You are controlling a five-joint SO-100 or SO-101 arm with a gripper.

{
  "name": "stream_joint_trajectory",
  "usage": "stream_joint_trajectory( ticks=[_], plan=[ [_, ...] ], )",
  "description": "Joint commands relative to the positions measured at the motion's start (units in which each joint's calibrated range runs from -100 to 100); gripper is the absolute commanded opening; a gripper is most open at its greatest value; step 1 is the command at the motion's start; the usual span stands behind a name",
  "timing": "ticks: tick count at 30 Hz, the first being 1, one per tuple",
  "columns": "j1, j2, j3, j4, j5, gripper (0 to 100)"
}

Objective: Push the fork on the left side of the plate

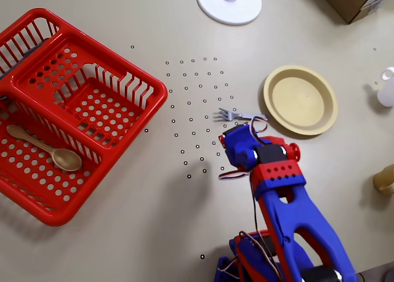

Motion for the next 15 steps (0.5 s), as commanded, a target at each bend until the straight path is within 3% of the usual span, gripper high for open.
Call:
stream_joint_trajectory(
  ticks=[1, 15],
  plan=[
    [1.1, 2.4, -6.2, -1.2, 2.9, 0],
    [6.0, 25.1, -25.2, 0.1, 18.6, 0]
  ],
)
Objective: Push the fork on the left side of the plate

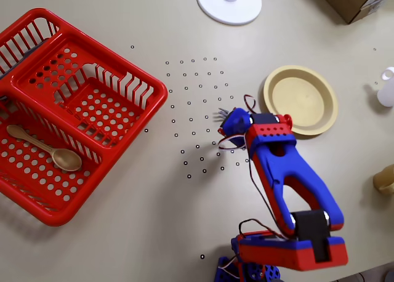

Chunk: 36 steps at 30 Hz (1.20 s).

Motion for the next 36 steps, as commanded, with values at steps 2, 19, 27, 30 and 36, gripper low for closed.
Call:
stream_joint_trajectory(
  ticks=[2, 19, 27, 30, 36],
  plan=[
    [1.6, 3.8, -9.5, 0.0, 3.6, 0],
    [0.8, 15.5, -20.1, 0.0, 7.1, 0],
    [-0.7, 17.1, -19.9, 0.1, 7.4, 0],
    [-1.0, 18.5, -21.1, 0.1, 7.5, 0],
    [-1.5, 22.6, -27.2, 1.6, 6.9, 0]
  ],
)
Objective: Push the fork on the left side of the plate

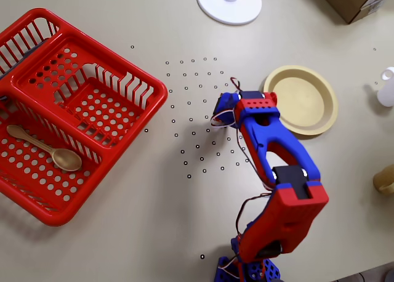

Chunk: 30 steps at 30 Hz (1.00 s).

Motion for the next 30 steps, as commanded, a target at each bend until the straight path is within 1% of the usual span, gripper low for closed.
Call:
stream_joint_trajectory(
  ticks=[1, 5, 12, 19, 30],
  plan=[
    [-1.0, 1.0, -5.4, 2.1, -0.5, 0],
    [-0.9, 4.0, -10.7, 3.1, -0.7, 0],
    [0.0, 10.3, -23.0, 9.2, -1.8, 0],
    [1.2, 14.5, -31.4, 11.9, -2.7, 0],
    [3.3, 17.8, -38.0, 15.4, -5.5, 0]
  ],
)
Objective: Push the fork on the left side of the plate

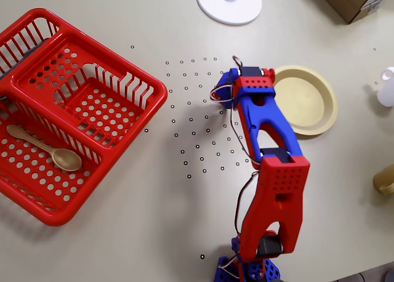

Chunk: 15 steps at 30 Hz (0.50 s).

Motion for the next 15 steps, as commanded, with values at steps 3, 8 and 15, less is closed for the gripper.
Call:
stream_joint_trajectory(
  ticks=[3, 8, 15],
  plan=[
    [2.4, 1.7, -8.1, 3.4, -1.2, 0],
    [3.1, 3.9, -12.0, 4.1, -1.4, 0],
    [4.0, 5.6, -15.1, 4.3, -1.5, 0]
  ],
)
